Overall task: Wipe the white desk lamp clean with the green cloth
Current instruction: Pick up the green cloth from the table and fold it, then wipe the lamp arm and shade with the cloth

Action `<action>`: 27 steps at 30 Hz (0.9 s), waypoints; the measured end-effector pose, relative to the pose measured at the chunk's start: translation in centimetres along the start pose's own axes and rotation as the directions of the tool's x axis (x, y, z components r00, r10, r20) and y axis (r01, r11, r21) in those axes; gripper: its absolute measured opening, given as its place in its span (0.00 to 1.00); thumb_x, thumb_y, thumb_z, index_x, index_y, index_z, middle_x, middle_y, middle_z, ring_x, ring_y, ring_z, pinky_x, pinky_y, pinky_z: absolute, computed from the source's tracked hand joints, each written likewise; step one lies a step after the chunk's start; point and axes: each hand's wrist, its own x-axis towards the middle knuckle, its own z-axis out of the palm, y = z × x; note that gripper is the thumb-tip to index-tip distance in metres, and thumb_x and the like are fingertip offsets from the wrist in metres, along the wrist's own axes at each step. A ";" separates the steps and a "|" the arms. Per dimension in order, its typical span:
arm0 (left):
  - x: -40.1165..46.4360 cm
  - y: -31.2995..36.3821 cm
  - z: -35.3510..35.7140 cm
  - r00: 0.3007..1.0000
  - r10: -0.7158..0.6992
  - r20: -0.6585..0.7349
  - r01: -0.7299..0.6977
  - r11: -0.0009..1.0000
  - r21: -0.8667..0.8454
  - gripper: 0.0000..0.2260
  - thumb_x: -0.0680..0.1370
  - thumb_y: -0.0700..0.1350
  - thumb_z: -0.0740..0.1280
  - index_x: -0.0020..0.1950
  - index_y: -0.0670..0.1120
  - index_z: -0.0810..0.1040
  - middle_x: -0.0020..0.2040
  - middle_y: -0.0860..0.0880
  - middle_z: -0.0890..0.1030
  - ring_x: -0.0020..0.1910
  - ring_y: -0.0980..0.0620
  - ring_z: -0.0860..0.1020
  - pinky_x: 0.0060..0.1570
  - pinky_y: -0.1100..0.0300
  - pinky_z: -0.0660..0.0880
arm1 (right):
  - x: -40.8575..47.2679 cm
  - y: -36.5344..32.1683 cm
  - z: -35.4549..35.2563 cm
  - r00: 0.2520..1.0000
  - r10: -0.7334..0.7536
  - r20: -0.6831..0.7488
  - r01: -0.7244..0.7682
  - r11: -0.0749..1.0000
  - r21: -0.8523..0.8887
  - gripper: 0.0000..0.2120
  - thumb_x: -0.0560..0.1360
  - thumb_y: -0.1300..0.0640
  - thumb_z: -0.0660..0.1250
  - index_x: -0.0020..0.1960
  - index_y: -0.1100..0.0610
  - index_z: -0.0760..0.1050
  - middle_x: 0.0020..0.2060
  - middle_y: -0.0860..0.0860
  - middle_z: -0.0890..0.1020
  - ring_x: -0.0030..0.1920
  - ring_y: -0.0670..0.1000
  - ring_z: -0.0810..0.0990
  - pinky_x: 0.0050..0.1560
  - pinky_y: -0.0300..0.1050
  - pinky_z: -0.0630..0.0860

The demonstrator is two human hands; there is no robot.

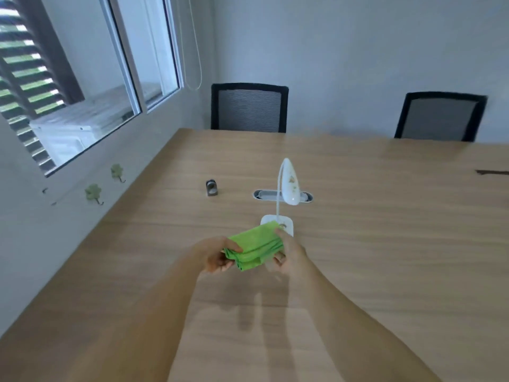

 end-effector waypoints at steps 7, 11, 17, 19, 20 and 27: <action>0.4 0.6 5.3 0.993 0.011 0.114 -0.007 0.999 -0.036 0.03 0.74 0.33 0.67 0.43 0.38 0.74 0.39 0.43 0.76 0.20 0.52 0.79 0.22 0.67 0.76 | 0.7 -1.7 -3.6 0.927 -0.080 0.367 0.055 0.996 0.076 0.25 0.69 0.53 0.70 0.64 0.57 0.70 0.53 0.60 0.78 0.47 0.57 0.80 0.40 0.49 0.81; 0.9 0.5 6.8 0.992 0.019 0.124 -0.026 0.998 0.055 0.05 0.72 0.33 0.69 0.45 0.40 0.75 0.39 0.45 0.78 0.22 0.53 0.80 0.23 0.67 0.75 | 1.9 -1.8 -4.0 0.981 -0.083 0.178 0.093 0.994 -0.050 0.22 0.72 0.70 0.63 0.65 0.62 0.69 0.62 0.62 0.77 0.54 0.61 0.78 0.40 0.49 0.79; 0.2 2.2 6.8 0.996 0.022 0.085 -0.048 0.946 0.322 0.05 0.74 0.44 0.71 0.46 0.44 0.77 0.41 0.48 0.81 0.36 0.53 0.79 0.30 0.64 0.76 | 2.3 -4.4 -5.4 0.983 -0.159 -0.087 0.117 0.921 -0.371 0.17 0.69 0.72 0.63 0.58 0.65 0.73 0.55 0.63 0.81 0.52 0.62 0.80 0.49 0.54 0.81; -0.4 4.1 6.3 0.991 0.131 0.005 -0.127 0.948 0.293 0.09 0.75 0.51 0.69 0.47 0.47 0.77 0.41 0.49 0.80 0.35 0.53 0.78 0.34 0.62 0.76 | 0.9 -6.4 -6.0 0.924 -0.345 -0.165 0.201 0.804 -0.560 0.11 0.67 0.68 0.66 0.50 0.63 0.76 0.49 0.62 0.82 0.50 0.61 0.81 0.53 0.55 0.79; -0.7 5.4 6.2 0.978 0.208 -0.025 -0.195 0.948 0.253 0.11 0.75 0.54 0.67 0.51 0.48 0.77 0.43 0.50 0.80 0.38 0.51 0.78 0.40 0.60 0.75 | -0.3 -7.5 -6.1 0.889 -0.432 -0.153 0.253 0.742 -0.621 0.08 0.67 0.67 0.66 0.46 0.61 0.76 0.45 0.61 0.82 0.47 0.60 0.80 0.50 0.53 0.78; -2.8 13.3 8.2 0.848 0.524 0.073 -0.527 0.825 0.204 0.29 0.76 0.66 0.56 0.75 0.55 0.64 0.73 0.54 0.67 0.68 0.50 0.68 0.66 0.52 0.69 | -7.8 -13.7 -3.7 0.553 -0.813 0.182 0.592 0.230 -0.773 0.15 0.70 0.65 0.60 0.48 0.51 0.80 0.37 0.52 0.80 0.39 0.56 0.75 0.41 0.44 0.69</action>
